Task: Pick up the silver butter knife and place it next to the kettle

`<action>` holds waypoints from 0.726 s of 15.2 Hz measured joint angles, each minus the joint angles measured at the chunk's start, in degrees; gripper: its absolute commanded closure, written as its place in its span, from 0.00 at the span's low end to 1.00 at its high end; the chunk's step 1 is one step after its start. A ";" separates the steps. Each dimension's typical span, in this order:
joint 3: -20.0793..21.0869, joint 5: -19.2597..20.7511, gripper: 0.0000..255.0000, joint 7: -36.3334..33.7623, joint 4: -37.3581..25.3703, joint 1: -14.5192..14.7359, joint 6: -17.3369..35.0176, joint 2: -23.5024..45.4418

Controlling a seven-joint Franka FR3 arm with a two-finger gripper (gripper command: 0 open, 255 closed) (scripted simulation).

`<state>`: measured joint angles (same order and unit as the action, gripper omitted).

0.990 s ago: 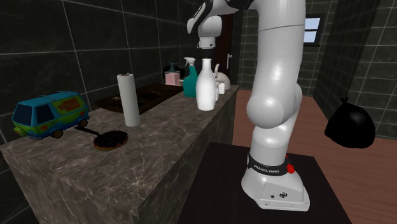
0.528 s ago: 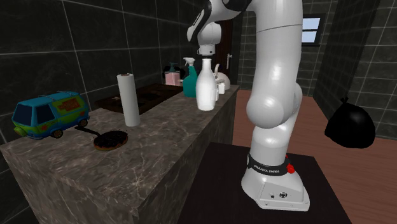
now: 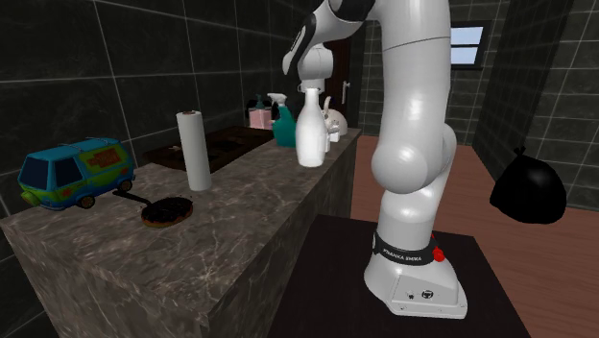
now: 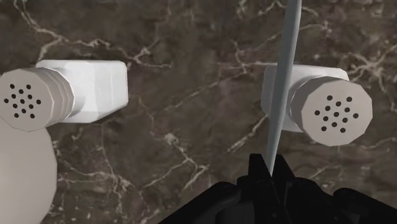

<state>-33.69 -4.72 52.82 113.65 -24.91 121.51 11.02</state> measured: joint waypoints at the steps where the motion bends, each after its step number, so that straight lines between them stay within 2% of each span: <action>1: 0.02 -0.19 1.00 0.30 0.22 -0.11 0.46 0.23; 7: 0.10 -0.43 1.00 0.29 0.58 -0.09 1.03 0.64; 8: 0.09 -0.47 0.00 0.35 0.46 -0.13 0.91 0.73; 11: 0.15 -0.56 0.00 0.43 0.65 -0.16 0.82 1.05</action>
<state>-33.54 -5.28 53.25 114.30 -25.07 122.33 12.07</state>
